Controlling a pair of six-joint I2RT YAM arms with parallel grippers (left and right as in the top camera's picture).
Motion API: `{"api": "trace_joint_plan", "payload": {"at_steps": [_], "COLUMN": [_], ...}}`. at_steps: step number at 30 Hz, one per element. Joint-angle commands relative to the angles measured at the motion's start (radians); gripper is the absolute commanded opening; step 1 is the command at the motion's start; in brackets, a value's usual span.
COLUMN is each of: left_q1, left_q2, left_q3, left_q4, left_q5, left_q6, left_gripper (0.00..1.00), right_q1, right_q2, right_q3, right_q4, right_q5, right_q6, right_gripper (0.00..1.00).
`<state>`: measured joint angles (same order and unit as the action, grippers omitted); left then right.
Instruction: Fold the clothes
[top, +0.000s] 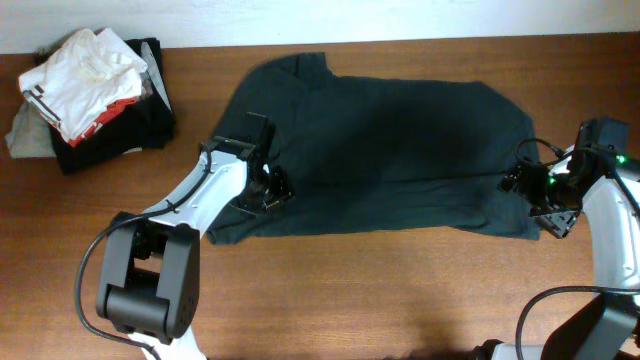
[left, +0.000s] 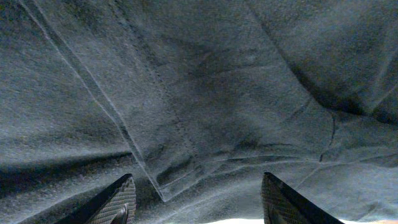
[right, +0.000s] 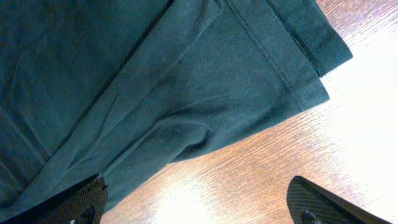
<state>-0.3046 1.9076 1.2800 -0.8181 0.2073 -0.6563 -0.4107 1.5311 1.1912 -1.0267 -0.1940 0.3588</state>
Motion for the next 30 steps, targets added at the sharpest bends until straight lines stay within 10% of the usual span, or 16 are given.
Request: {"api": "trace_joint_plan", "payload": {"at_steps": [1, 5, 11, 19, 30], "left_q1": [0.000, 0.000, 0.000, 0.000, -0.001], "left_q2": [0.037, 0.075, 0.074, 0.074, 0.074], "left_q3": [-0.003, -0.003, 0.004, 0.088, 0.088], "left_q4": [-0.004, -0.005, 0.002, -0.013, 0.355], "left_q5": [-0.021, -0.020, -0.021, -0.075, -0.109], "left_q6": [-0.014, -0.014, -0.013, -0.002, -0.002], "left_gripper": [0.60, 0.59, 0.19, 0.01, 0.01], "right_q1": [0.008, 0.008, 0.008, 0.008, 0.008], "right_q2": [0.007, 0.007, 0.007, 0.007, 0.007], "right_q3": [0.010, 0.010, 0.010, 0.010, 0.010], "right_q4": [-0.010, -0.010, -0.010, -0.013, -0.015], "right_q5": [-0.005, -0.004, 0.015, 0.022, 0.022], "right_q6": [-0.012, -0.015, -0.015, -0.015, -0.015], "right_gripper": [0.95, 0.95, 0.95, 0.94, 0.90]}}
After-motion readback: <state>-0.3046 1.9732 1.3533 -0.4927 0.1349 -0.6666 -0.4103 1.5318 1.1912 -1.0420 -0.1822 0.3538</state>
